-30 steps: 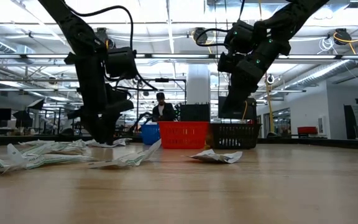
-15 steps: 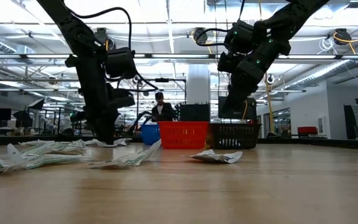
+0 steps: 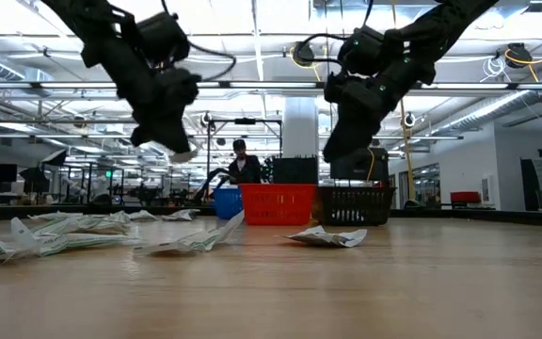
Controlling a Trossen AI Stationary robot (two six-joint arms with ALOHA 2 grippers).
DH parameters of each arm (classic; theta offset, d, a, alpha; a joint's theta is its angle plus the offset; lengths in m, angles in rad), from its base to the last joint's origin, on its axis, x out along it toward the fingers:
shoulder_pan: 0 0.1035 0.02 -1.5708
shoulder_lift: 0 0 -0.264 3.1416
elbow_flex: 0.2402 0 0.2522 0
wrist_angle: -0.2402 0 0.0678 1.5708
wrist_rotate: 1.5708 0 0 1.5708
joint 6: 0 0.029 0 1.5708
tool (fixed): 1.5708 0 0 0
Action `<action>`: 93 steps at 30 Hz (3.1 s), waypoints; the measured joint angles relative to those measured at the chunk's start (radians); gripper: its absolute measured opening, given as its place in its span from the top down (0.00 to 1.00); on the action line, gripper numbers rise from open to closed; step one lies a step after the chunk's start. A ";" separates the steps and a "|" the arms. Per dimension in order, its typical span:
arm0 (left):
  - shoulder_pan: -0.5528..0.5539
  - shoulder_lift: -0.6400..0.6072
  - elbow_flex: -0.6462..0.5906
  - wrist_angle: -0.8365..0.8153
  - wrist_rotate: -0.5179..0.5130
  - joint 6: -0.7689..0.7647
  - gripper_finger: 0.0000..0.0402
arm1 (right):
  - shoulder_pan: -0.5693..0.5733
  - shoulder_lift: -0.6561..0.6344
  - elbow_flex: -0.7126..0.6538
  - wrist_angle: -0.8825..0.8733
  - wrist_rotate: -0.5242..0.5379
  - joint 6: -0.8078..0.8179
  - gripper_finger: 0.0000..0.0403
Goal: Pick & Place First Aid Supplies
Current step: Put the towelette pack into the black bin
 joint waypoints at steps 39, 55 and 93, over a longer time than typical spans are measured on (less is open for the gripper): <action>-0.106 0.137 0.035 0.938 -0.168 0.207 1.00 | 0.105 0.000 0.000 0.655 -0.050 0.392 0.55; -0.128 0.134 0.035 0.891 -0.157 0.131 0.94 | 0.089 -0.001 0.003 0.558 -0.113 0.360 0.99; -0.112 0.103 0.035 0.560 0.005 0.087 0.73 | 0.019 0.064 -0.003 -0.143 0.008 -0.127 0.98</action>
